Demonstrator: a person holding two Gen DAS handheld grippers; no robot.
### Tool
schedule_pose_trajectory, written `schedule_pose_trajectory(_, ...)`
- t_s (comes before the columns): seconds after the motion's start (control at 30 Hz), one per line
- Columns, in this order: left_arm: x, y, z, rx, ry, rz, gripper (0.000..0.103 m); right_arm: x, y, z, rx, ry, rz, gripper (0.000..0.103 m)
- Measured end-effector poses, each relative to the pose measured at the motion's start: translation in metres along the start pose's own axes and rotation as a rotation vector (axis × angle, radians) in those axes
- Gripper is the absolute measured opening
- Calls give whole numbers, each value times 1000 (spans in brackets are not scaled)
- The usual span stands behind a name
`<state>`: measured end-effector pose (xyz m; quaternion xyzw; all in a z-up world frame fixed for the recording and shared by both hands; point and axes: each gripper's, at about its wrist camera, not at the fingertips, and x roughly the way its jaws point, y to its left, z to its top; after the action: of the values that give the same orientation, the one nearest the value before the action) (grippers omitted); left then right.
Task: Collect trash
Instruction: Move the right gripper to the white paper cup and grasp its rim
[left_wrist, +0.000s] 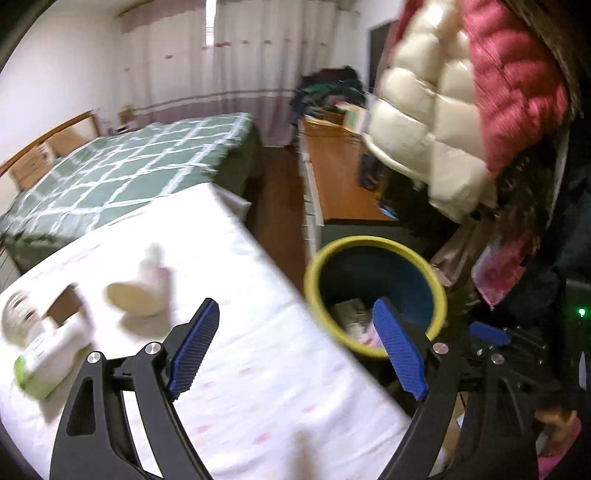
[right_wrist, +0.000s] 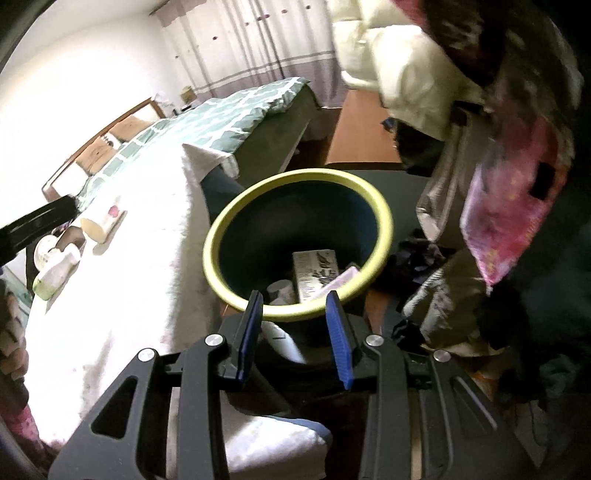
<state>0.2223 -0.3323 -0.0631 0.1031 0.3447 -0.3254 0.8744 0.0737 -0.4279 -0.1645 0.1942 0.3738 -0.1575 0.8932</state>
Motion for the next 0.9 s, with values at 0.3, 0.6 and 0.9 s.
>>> schedule_pose_trajectory(0.3,-58,113,-42,-139,-99,162,88,18,76,18,-134,25,38,34)
schedule_pose_trajectory(0.6,-82,219,-88,-247,-163,324,88,51,181,48,-270,51,146,40)
schedule_pose_trajectory(0.9,-87,264,-114,-335,-194,339,90,96,291,77,-387,30,200,59)
